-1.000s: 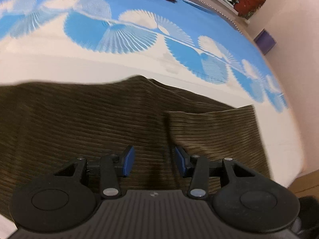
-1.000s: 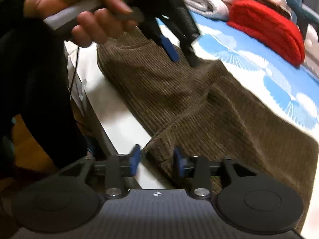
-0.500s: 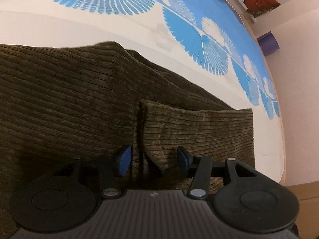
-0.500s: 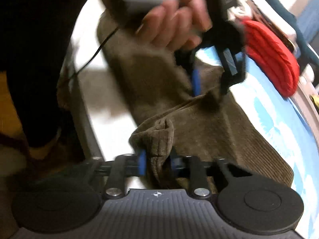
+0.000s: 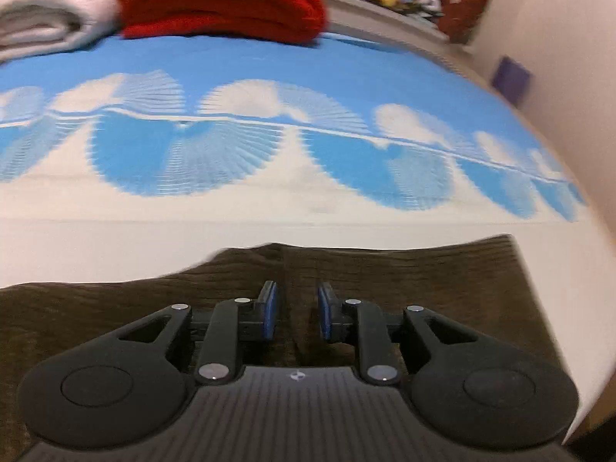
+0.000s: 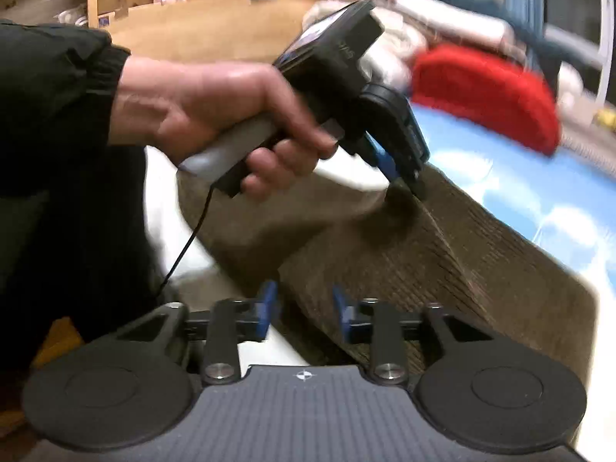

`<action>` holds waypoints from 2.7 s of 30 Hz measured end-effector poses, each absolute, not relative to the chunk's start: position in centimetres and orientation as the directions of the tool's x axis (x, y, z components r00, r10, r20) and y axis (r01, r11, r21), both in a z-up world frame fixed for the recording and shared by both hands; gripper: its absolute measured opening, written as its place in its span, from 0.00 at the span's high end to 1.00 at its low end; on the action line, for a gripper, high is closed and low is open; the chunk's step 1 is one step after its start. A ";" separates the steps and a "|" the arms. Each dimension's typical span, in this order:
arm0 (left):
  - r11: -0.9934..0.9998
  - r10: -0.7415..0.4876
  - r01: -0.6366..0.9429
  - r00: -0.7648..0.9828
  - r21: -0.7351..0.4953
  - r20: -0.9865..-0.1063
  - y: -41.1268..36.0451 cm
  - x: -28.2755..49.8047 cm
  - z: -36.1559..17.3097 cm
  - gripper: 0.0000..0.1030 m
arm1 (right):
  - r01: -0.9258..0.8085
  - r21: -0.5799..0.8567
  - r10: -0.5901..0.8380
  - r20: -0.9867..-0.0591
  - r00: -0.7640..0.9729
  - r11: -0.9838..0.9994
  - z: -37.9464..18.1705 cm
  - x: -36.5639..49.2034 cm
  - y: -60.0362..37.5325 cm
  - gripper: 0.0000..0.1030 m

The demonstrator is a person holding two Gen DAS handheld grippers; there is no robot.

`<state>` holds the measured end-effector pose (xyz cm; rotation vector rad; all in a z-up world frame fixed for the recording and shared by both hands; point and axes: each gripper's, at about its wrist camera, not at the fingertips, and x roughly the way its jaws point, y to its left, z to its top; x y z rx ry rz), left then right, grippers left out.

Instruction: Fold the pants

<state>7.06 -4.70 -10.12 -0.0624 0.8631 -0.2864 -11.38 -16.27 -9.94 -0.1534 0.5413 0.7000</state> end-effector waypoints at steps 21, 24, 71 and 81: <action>0.827 -0.386 0.555 0.438 -0.094 -0.812 -7.9 -0.2 -9.1 0.67 | 0.350 0.226 -0.043 -0.785 0.618 0.909 -13.9 -8.5 -31.4 0.39; 0.793 -0.353 0.609 0.417 -0.031 -0.838 -8.6 -2.6 -9.3 0.67 | 0.379 0.285 -0.012 -0.786 0.618 0.880 -14.1 -8.8 -32.3 0.39; 0.808 -0.283 0.588 0.425 0.025 -0.860 -7.8 -5.1 -12.4 0.60 | 0.403 0.426 0.137 -0.806 0.576 0.810 -16.8 -7.3 -33.2 0.32; 0.804 -0.279 0.593 0.424 0.032 -0.861 -7.8 -5.0 -12.6 0.60 | 0.391 0.413 0.129 -0.805 0.579 0.822 -16.5 -7.2 -32.6 0.38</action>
